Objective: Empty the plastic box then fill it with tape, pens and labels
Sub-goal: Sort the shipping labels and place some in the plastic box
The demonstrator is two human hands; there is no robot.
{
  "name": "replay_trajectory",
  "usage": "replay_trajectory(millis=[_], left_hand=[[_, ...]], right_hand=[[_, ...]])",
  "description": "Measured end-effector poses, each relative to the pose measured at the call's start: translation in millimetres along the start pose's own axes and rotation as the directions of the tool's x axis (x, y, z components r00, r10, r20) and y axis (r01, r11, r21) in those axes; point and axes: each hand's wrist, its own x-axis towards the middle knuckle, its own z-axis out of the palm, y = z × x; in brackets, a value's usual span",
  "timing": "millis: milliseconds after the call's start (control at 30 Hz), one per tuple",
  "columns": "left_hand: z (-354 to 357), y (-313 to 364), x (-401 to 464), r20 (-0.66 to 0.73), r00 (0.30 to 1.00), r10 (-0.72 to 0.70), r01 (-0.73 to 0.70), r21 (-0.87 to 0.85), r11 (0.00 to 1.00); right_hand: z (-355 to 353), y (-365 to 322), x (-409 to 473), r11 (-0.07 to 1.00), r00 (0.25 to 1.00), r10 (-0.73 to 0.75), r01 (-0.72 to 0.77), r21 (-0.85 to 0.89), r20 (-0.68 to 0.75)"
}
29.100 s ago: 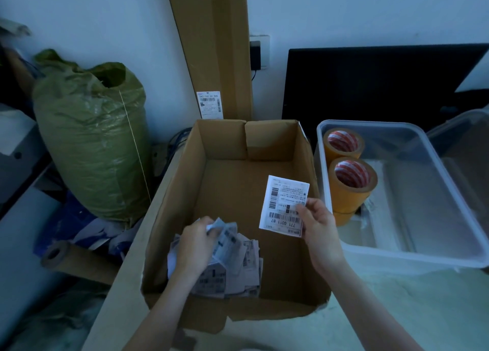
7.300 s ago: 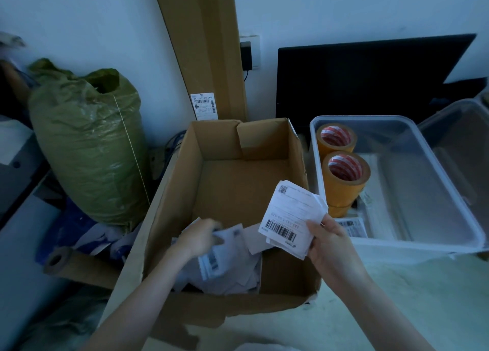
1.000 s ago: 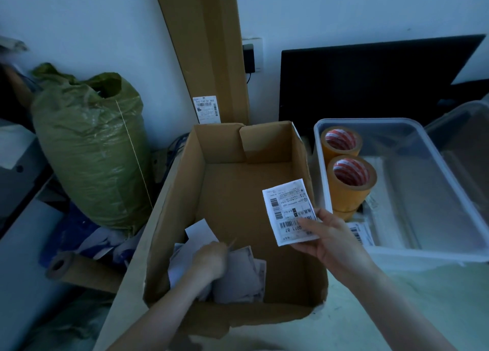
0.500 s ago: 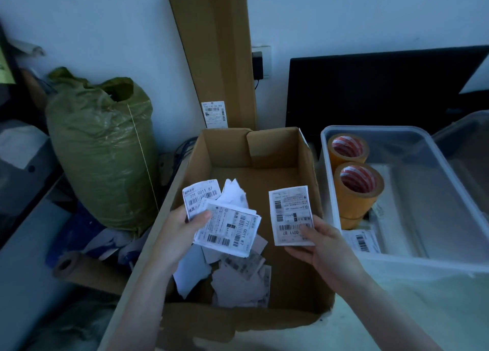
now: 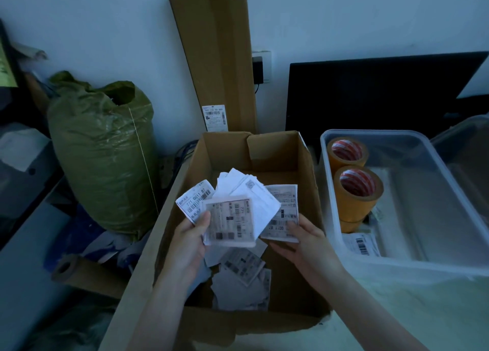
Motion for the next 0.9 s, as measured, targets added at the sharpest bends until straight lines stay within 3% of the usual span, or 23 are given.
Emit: replay_trajectory(millis=[167,267,400,733,900], left_hand=[[19,-27,-8,-0.067,0.995,-0.072,0.074,0.033,0.997],[23,-32,-13,0.0,0.999,-0.05,0.05,0.181,0.982],[21,-26,-14,0.043,0.999,-0.016,0.003,0.278,0.961],[-3,-14,-1,-0.153,0.983,0.1,-0.052,0.286,0.957],[-13,-23,9,-0.189,0.973,0.135,-0.077,0.285,0.955]], right_hand=[[7,-1,1,0.998,0.994,-0.058,0.059,-0.017,0.088],[7,-1,2,0.986,0.99,-0.118,0.126,-0.112,0.075],[1,-7,4,0.992,0.995,-0.095,0.096,-0.079,0.023],[-17,-25,4,0.991,0.987,-0.135,0.133,-0.027,-0.087],[-19,-24,-1,0.99,0.984,-0.141,0.14,-0.01,-0.106]])
